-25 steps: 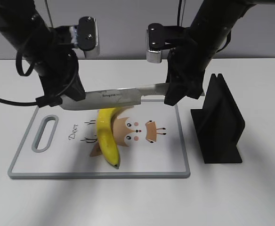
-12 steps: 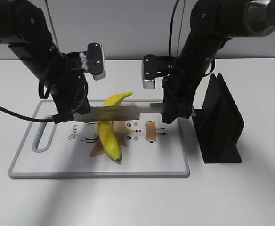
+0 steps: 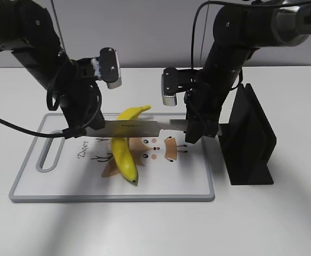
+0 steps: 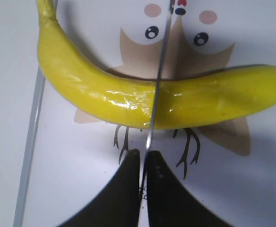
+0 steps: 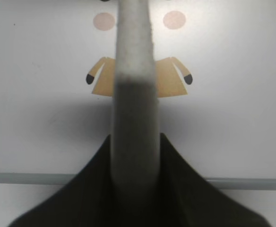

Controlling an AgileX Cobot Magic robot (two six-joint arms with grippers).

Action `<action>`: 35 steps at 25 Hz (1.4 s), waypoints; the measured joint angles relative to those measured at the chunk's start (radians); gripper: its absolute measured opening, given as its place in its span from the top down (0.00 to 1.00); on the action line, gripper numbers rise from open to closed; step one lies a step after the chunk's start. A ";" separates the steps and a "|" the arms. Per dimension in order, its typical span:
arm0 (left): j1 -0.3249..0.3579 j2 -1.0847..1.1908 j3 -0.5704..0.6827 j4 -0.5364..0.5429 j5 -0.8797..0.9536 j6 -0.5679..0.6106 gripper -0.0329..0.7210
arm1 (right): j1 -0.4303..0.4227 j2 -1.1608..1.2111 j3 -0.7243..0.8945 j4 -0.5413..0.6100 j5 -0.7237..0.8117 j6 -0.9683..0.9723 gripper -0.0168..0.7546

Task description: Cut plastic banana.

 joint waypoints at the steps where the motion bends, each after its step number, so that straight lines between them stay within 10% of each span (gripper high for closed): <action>1: 0.000 0.001 0.000 0.000 0.000 0.001 0.94 | 0.000 0.000 0.000 -0.001 0.000 0.000 0.75; 20: -0.003 -0.203 0.021 0.040 0.034 -0.006 0.92 | 0.005 -0.190 0.001 0.025 0.052 0.000 0.75; 29: -0.008 -0.394 0.021 0.014 0.044 -0.029 0.23 | 0.005 -0.315 0.001 0.012 0.178 0.076 0.75; 35: 0.006 -0.523 0.021 0.006 -0.029 -0.233 0.12 | 0.005 -0.383 0.001 -0.085 0.226 0.295 0.75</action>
